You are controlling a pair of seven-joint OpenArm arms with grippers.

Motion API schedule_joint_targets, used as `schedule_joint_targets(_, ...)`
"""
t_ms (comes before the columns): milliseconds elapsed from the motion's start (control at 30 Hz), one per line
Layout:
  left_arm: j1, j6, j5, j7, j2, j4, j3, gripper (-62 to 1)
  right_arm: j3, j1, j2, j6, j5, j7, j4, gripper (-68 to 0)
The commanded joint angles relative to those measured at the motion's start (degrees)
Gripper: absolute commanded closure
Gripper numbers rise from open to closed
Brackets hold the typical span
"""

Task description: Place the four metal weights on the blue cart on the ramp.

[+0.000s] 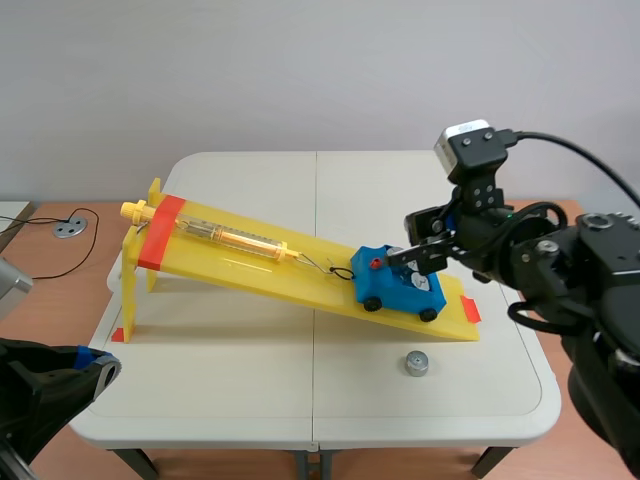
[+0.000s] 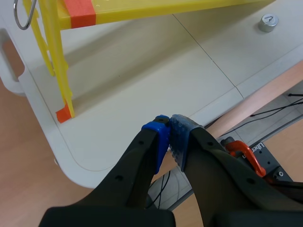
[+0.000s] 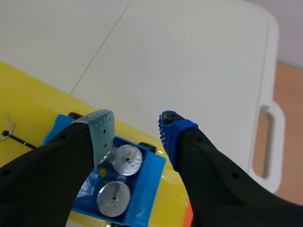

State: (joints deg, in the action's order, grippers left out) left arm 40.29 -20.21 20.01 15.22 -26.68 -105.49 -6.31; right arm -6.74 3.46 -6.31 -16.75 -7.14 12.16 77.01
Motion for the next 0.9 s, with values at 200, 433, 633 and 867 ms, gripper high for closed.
schedule_joint_targets(200,-0.48,-1.01,4.44,-5.03,1.09,-4.15,-0.79,-4.0,4.59,-2.86,-8.63,-4.39,-13.73,0.68,19.21,-27.4)
schedule_joint_targets(433,-0.48,-1.01,4.44,-5.05,1.09,-4.15,-0.79,-4.0,11.13,-12.9,-13.94,-8.9,-22.36,6.01,26.1,-28.3)
schedule_joint_targets(633,-0.48,-1.01,4.44,-5.07,1.09,-4.15,-0.79,-4.0,18.05,-22.25,-16.31,-12.35,-26.86,8.57,30.25,-30.9)
schedule_joint_targets(867,-0.5,-1.01,4.44,-5.07,1.09,-4.15,-0.79,-4.0,21.84,-29.49,-16.37,-13.33,-26.93,9.14,32.3,-30.9)
